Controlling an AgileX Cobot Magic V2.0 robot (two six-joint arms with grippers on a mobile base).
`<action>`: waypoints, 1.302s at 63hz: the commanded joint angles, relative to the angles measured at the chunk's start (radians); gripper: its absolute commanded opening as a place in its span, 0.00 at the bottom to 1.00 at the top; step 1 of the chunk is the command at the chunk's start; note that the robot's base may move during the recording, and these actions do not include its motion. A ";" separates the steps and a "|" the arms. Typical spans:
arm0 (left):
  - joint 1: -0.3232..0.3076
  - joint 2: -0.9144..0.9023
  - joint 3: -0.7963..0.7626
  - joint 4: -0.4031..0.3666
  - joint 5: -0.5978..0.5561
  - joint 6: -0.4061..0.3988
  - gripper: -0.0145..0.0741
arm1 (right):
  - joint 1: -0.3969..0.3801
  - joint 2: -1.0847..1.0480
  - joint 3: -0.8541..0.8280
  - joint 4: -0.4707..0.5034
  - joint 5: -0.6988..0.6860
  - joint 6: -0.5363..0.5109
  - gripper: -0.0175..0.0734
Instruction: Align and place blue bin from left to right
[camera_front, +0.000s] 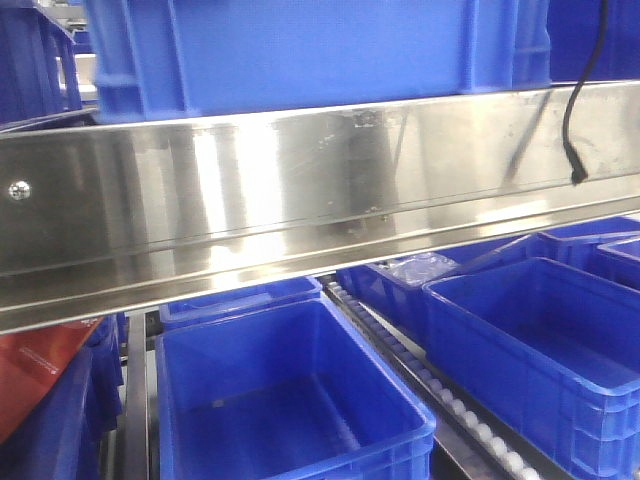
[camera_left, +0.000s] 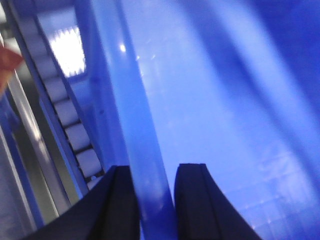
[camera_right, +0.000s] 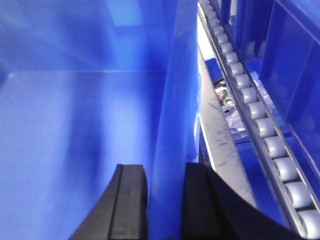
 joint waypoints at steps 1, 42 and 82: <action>-0.027 0.001 -0.016 -0.145 -0.087 0.007 0.04 | 0.026 -0.004 -0.018 0.096 -0.118 -0.035 0.03; -0.027 0.018 -0.028 -0.124 -0.081 0.006 0.83 | 0.007 -0.022 -0.018 0.092 -0.087 -0.049 0.78; -0.027 -0.129 -0.134 -0.004 -0.081 0.093 0.63 | -0.051 -0.220 -0.018 0.092 0.078 -0.049 0.19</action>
